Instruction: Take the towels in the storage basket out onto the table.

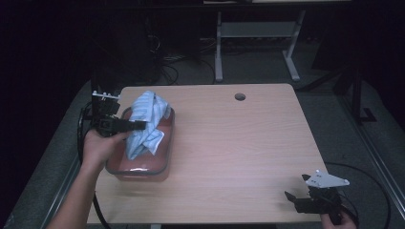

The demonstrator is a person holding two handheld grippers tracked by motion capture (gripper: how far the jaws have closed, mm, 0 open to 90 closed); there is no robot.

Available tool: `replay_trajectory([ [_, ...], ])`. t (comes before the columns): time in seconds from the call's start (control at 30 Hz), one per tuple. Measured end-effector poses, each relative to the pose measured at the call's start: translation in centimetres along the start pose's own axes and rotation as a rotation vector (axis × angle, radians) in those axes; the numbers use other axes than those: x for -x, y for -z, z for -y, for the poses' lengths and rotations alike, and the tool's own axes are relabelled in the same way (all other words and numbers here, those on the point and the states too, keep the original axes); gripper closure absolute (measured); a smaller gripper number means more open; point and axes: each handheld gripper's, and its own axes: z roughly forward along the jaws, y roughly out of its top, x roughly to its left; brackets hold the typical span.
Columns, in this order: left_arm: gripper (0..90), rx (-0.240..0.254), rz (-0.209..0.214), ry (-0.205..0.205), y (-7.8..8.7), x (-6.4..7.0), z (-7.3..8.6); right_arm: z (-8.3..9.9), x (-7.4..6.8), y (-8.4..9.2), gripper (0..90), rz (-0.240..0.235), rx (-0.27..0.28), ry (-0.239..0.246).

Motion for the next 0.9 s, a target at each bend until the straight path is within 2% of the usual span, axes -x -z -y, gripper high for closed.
replay_trajectory([
  [0.3,61.5,0.014,0.020,-0.017,-0.1,1.3,-1.0,0.0,0.0,0.0,13.9,-0.001,0.002,0.010],
  [0.9,61.5,0.002,0.040,-0.057,-0.9,3.3,-2.4,0.0,0.0,0.0,13.9,0.001,0.004,0.008],
])
